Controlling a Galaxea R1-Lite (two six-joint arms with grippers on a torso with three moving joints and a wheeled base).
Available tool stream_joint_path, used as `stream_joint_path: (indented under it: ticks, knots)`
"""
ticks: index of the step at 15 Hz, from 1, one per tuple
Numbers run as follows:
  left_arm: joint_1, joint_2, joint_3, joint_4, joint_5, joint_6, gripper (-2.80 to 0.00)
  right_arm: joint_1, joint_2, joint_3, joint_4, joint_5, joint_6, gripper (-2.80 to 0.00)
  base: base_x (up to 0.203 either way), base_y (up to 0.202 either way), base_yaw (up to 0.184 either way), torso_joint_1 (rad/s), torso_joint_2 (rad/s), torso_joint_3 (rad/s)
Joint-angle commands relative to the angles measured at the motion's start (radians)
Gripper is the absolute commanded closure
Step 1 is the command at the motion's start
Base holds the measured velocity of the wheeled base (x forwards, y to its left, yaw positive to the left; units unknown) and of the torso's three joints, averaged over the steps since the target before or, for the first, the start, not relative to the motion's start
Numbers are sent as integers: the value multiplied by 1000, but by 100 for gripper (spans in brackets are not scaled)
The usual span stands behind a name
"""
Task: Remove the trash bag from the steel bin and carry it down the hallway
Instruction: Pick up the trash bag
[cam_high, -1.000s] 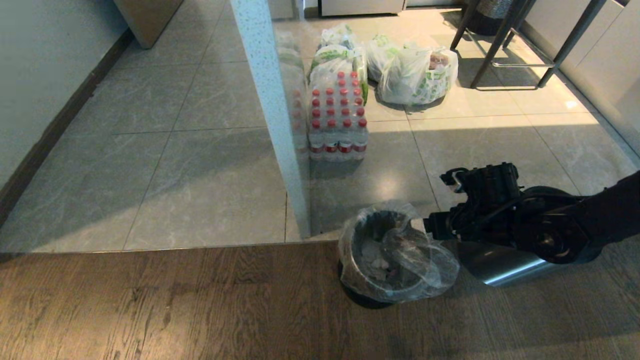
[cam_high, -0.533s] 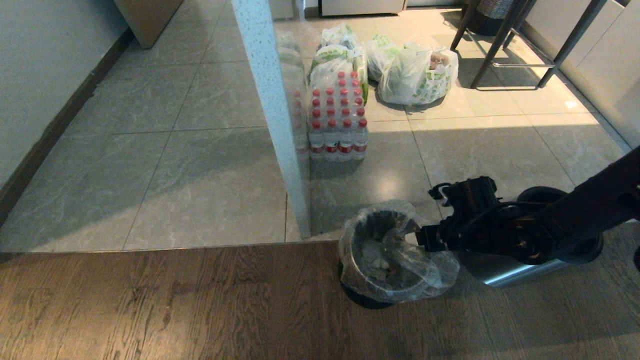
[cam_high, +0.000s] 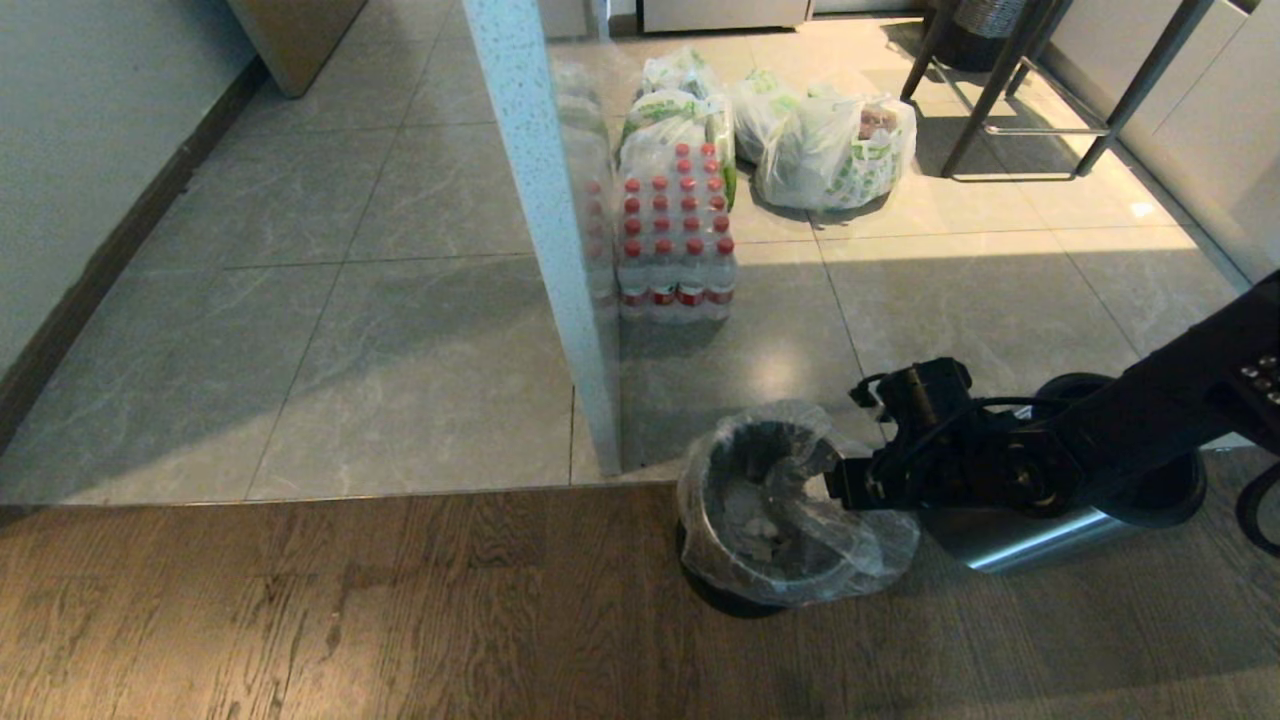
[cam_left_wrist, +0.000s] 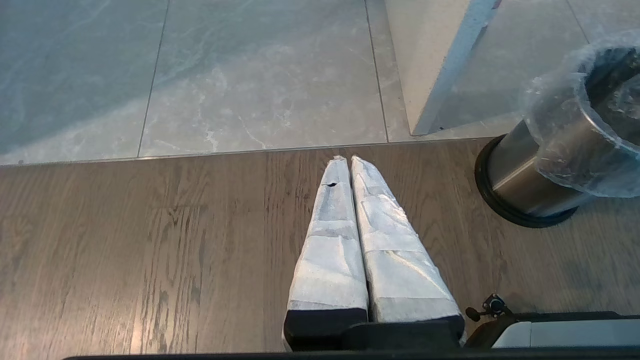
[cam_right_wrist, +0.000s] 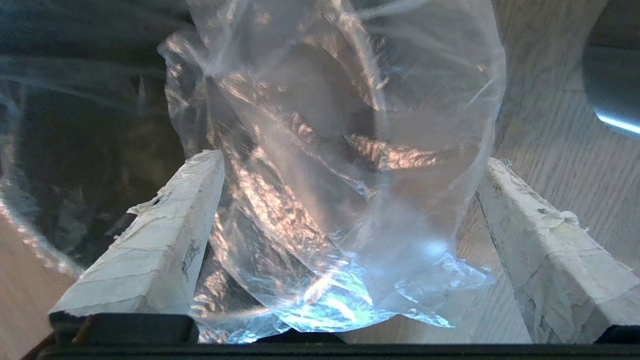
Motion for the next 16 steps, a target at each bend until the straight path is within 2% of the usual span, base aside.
stream_joint_path:
  ticks: [1, 4, 5, 10, 11, 16]
  knots:
    - [0, 0, 1, 0, 0, -1, 0, 9, -14, -3, -1, 1, 2, -280, 0, 0, 0, 0, 0, 0]
    - [0, 0, 1, 0, 0, -1, 0, 16, -22, -1, -7, 32, 17, -280, 0, 0, 0, 0, 0, 0]
    - [0, 0, 2, 0, 0, -1, 0, 22, -26, -5, -11, 37, 60, -280, 0, 0, 0, 0, 0, 0]
    - [0, 0, 2, 0, 0, -1, 0, 33, -14, -1, -32, 42, 58, -280, 0, 0, 0, 0, 0, 0]
    - [0, 0, 2, 0, 0, -1, 0, 33, -11, -3, -33, 42, 54, 0, 0, 0, 0, 0, 0, 0]
    - [0, 0, 2, 0, 0, -1, 0, 32, -18, 7, -51, 37, 48, 0, 0, 0, 0, 0, 0, 0]
